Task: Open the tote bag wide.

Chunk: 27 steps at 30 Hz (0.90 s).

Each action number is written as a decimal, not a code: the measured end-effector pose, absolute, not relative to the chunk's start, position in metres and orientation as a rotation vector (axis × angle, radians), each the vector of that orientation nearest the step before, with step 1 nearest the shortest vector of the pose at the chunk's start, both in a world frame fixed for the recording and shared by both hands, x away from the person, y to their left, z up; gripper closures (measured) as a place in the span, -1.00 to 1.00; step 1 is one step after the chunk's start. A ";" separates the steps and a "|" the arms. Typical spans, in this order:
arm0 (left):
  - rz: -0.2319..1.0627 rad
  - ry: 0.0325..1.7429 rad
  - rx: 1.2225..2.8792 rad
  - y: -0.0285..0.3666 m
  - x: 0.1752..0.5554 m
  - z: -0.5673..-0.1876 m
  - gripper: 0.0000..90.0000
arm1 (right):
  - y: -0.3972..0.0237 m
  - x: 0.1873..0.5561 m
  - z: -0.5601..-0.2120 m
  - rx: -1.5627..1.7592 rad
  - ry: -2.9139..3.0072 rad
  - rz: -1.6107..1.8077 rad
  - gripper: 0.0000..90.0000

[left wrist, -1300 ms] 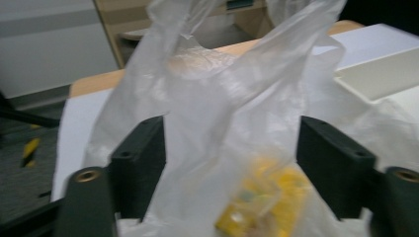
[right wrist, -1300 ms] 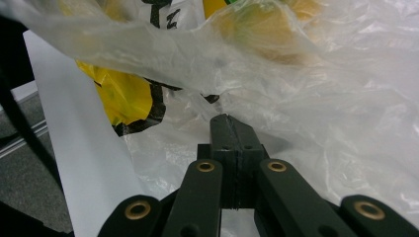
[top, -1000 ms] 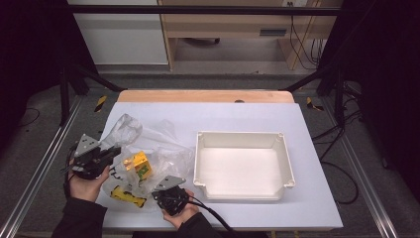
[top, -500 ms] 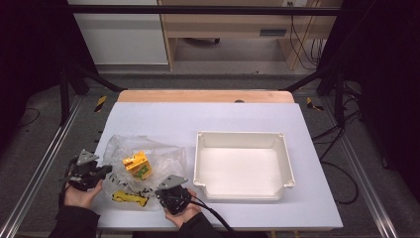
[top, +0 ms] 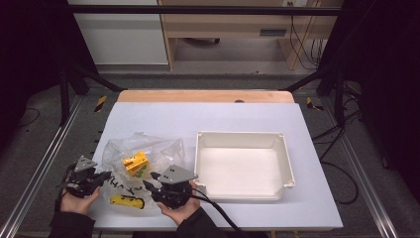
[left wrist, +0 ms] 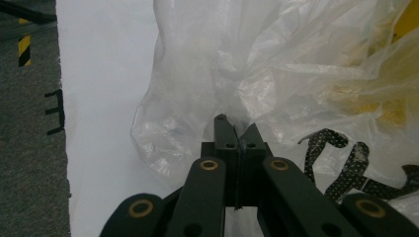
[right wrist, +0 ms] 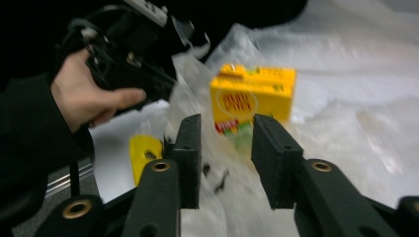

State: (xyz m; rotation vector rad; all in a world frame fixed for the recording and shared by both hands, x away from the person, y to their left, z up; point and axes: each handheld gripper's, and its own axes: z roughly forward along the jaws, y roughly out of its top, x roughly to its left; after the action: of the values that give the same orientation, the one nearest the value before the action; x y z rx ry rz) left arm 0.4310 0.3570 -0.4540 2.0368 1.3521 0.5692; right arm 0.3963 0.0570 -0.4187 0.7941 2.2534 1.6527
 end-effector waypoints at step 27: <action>0.561 1.487 2.052 0.369 0.448 -0.465 0.99 | 0.077 0.422 -0.483 1.108 2.408 1.210 1.00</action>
State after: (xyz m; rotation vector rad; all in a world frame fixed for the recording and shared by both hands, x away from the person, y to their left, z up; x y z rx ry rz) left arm 0.4483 0.3685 -0.4653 2.0517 1.4875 0.5608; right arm 0.4223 0.0774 -0.4833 1.1076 2.4079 1.2098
